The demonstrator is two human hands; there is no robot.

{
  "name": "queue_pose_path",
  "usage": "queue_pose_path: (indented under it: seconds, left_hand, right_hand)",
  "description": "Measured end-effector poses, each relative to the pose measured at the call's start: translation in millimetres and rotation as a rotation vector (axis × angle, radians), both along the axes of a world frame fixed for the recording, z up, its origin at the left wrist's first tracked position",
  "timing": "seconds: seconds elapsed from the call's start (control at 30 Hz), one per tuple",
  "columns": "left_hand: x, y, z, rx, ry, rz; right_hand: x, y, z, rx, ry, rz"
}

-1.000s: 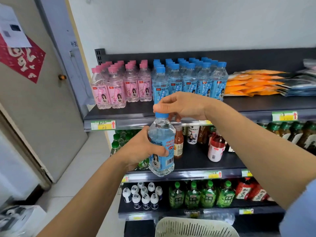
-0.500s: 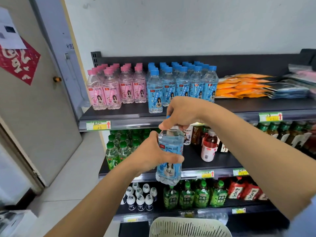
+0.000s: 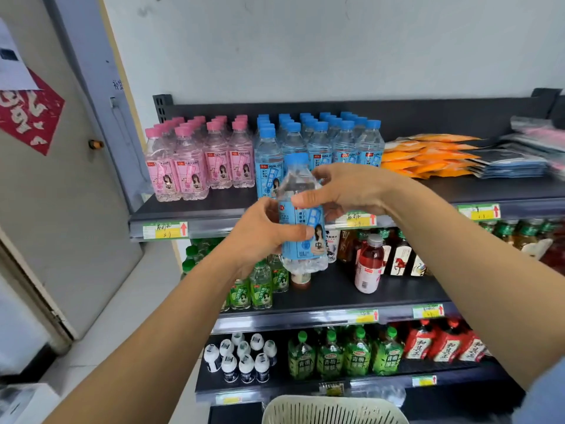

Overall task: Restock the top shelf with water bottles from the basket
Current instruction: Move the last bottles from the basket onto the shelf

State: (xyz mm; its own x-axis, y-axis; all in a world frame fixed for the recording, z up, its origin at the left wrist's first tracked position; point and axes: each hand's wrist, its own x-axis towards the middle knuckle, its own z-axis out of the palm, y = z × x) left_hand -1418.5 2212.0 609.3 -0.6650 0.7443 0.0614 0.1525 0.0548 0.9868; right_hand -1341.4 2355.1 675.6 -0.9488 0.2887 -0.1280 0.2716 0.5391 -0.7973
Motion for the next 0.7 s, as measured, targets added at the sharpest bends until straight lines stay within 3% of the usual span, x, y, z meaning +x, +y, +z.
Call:
queue_pose_path:
  seconds: [0.2, 0.3, 0.4, 0.7]
  left_hand:
    - [0.4, 13.5, 5.7, 0.044, -0.007, 0.067]
    - [-4.1, 7.3, 10.2, -0.042, 0.095, 0.117]
    - [-7.3, -4.2, 7.3, -0.097, 0.081, 0.14]
    - [-7.1, -33.6, -8.6, -0.14, 0.098, 0.155]
  right_hand:
    - [-10.2, 9.6, 0.3, 0.068, 0.165, -0.12]
    - [-27.1, 21.6, 10.5, 0.092, 0.337, -0.224]
    - [-59.2, 37.3, 12.5, 0.177, 0.442, -0.356]
    - [-118.1, 58.9, -26.5, 0.208, 0.351, -0.438]
